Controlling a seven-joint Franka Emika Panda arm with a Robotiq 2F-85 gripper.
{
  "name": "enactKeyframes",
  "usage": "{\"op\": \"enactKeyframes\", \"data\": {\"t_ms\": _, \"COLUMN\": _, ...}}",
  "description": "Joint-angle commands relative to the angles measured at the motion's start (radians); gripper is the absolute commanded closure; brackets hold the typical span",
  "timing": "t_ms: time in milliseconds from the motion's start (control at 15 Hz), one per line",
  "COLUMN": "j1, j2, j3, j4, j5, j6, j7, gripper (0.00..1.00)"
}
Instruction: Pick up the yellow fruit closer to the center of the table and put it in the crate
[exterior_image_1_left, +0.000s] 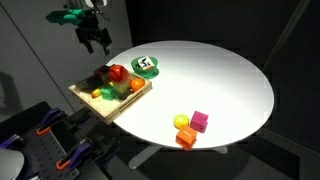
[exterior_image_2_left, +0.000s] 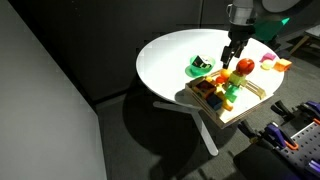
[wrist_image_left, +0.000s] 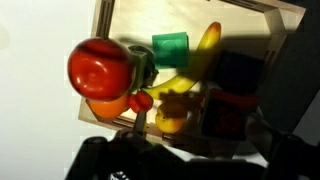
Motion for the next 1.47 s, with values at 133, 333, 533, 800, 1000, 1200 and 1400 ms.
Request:
{"op": "enactKeyframes", "data": {"t_ms": 133, "j1": -0.009, "j2": -0.085, "j3": -0.026, "j4": 0.008, "j5": 0.074, "j6": -0.129, "j7": -0.051, "gripper": 0.00}}
{"op": "enactKeyframes", "data": {"t_ms": 333, "j1": -0.023, "j2": -0.110, "j3": -0.053, "j4": 0.013, "j5": 0.120, "j6": -0.188, "j7": -0.061, "gripper": 0.00}}
{"op": "enactKeyframes", "data": {"t_ms": 533, "j1": -0.047, "j2": -0.135, "j3": -0.080, "j4": 0.012, "j5": 0.129, "j6": -0.232, "j7": -0.056, "gripper": 0.00}}
{"op": "enactKeyframes", "data": {"t_ms": 800, "j1": -0.083, "j2": -0.188, "j3": -0.112, "j4": 0.005, "j5": 0.119, "j6": -0.300, "j7": -0.046, "gripper": 0.00}}
{"op": "enactKeyframes", "data": {"t_ms": 1000, "j1": -0.108, "j2": -0.240, "j3": -0.129, "j4": 0.002, "j5": 0.113, "j6": -0.350, "j7": -0.036, "gripper": 0.00}}
{"op": "enactKeyframes", "data": {"t_ms": 1200, "j1": -0.129, "j2": -0.290, "j3": -0.140, "j4": 0.005, "j5": 0.104, "j6": -0.402, "j7": -0.029, "gripper": 0.00}}
{"op": "enactKeyframes", "data": {"t_ms": 1400, "j1": -0.144, "j2": -0.334, "j3": -0.142, "j4": 0.005, "j5": 0.096, "j6": -0.428, "j7": -0.024, "gripper": 0.00}}
